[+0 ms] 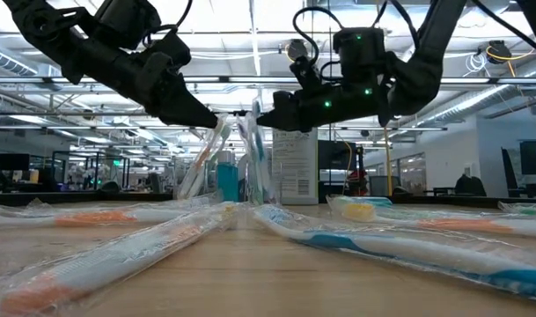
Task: Pick & Place toothbrushing station
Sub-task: Put the blue toothbrush into the transparent organizer, then put the purple toothbrush into the transparent organizer
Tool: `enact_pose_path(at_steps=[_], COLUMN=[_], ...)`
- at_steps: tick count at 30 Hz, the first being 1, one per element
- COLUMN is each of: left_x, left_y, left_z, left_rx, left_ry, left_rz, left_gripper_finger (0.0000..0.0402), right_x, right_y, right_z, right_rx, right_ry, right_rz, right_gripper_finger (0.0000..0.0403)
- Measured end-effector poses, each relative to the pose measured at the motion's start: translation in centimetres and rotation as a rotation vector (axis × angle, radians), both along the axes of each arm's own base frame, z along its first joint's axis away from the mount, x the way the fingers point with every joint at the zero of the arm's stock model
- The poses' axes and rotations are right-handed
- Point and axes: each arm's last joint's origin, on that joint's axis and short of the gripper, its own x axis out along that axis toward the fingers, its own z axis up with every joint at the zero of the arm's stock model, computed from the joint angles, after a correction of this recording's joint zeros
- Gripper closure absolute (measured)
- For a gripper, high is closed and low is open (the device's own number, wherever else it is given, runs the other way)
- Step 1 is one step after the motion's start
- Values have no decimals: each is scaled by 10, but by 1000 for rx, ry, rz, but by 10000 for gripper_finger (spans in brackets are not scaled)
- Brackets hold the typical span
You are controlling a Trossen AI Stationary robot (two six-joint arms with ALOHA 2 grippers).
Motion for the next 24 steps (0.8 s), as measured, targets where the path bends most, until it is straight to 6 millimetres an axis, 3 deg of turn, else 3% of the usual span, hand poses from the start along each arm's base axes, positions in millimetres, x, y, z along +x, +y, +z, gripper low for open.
enact_pose_path(at_steps=[11, 24], left_x=[0, 1], left_y=[0, -5], left_z=[1, 0], left_rx=[-48, -127], left_ry=[-16, -18], left_rz=[19, 6], left_gripper_finger=[247, 247], right_x=[-4, -25], right_y=[16, 23], right_z=[11, 32], right_rx=[-61, 126], right_ry=[138, 273], right_rz=[47, 42], right_gripper_finger=[392, 311])
